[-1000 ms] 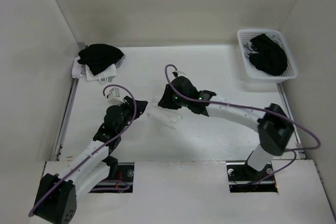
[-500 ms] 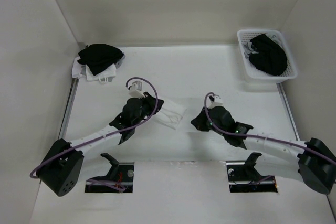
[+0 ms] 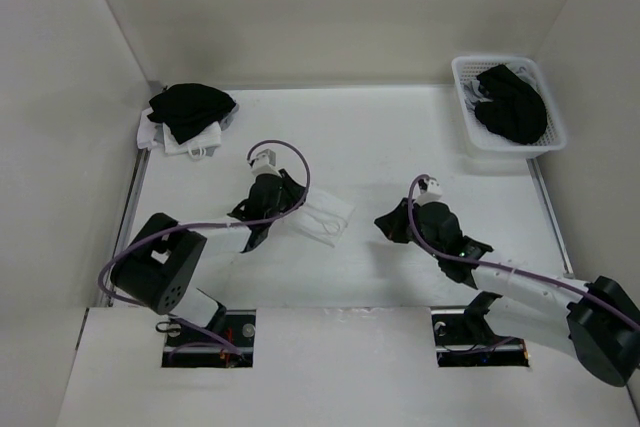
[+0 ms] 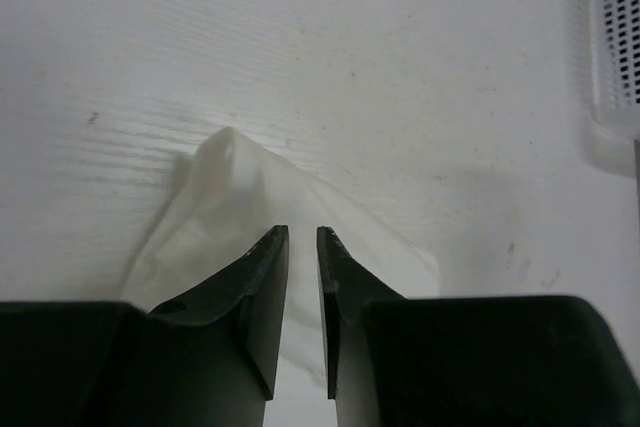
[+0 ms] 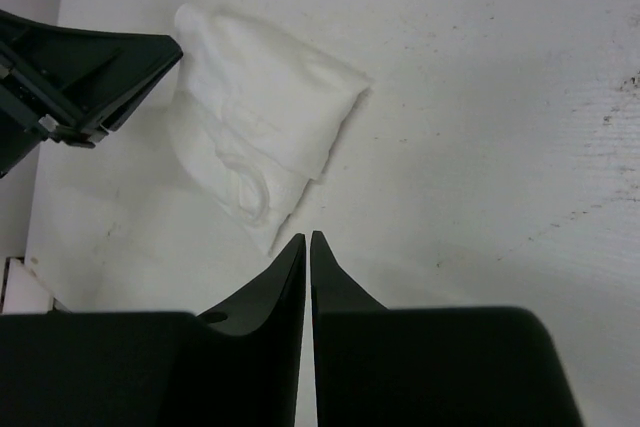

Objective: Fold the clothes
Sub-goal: Fold the tank top

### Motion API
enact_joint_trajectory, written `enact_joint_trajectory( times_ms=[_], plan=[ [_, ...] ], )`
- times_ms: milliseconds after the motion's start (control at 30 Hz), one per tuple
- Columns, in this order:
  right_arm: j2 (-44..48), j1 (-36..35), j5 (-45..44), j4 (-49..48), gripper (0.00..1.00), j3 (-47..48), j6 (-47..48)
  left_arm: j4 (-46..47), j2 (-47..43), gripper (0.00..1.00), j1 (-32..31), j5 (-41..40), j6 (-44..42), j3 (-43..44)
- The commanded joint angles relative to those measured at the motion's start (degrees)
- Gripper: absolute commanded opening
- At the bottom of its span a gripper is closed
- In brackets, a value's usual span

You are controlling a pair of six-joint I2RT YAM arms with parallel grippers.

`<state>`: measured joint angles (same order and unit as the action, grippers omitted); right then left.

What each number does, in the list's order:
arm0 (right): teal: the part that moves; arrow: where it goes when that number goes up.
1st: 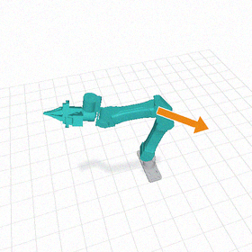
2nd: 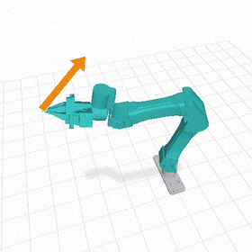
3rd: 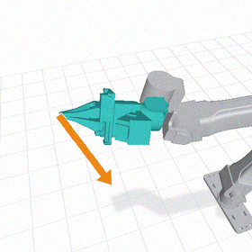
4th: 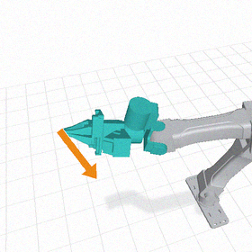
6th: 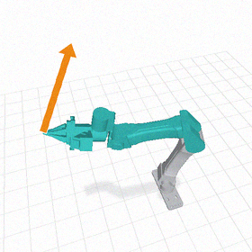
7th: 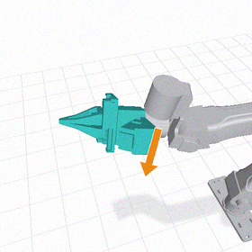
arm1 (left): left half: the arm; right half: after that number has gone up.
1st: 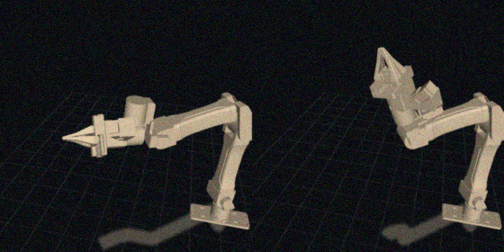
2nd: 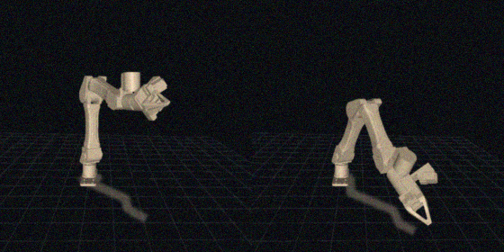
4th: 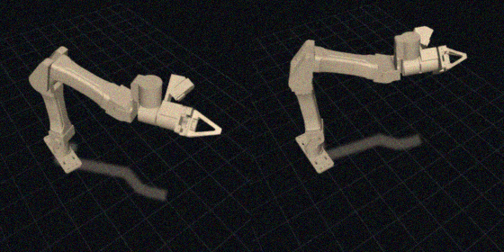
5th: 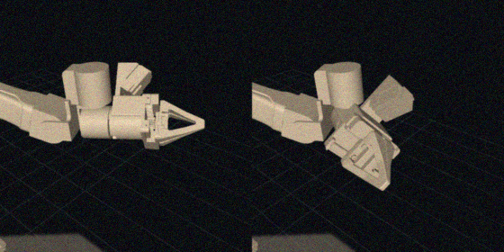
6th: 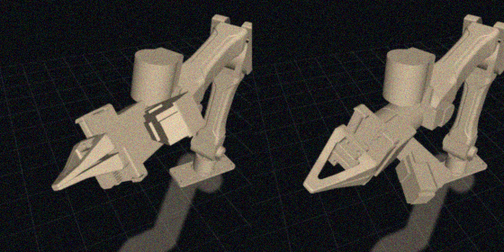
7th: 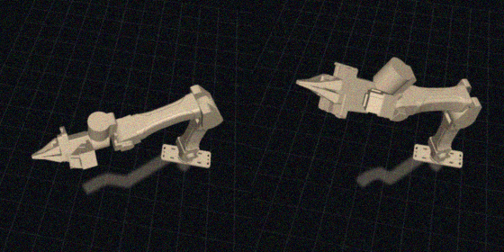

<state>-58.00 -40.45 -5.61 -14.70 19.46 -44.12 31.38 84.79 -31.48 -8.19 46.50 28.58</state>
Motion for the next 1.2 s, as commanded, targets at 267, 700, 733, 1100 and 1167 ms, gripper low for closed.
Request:
enact_joint_trajectory(
  times_ms=[267,700,733,1100,1167],
  plan=[
    [1.39,0.94,0.69,-4.11,0.15,0.31,1.23,-1.23,-3.05,0.35,4.11,-2.98,0.61,-1.16],
    [0.96,3.92,-3.35,-4.99,0.72,5.31,5.27,-20.71,-24.67,0.5,2.7,-4.74,-5.28,-2.22],
    [0.7,4.28,-3.62,-4.99,0.75,5.67,5.44,-22.65,-24.85,0.51,3.05,-4.21,-5.11,-1.78],
    [-3.17,5.6,-8.54,-11.32,1.0,-0.3,4.92,-28.56,-27.58,0.57,6.57,-0.61,-1.68,-3.27],
    [-3.44,5.69,-8.54,-11.23,1.0,-0.13,5.09,-28.21,-27.4,0.56,6.66,-0.52,-1.59,-3.27]
  ],
)
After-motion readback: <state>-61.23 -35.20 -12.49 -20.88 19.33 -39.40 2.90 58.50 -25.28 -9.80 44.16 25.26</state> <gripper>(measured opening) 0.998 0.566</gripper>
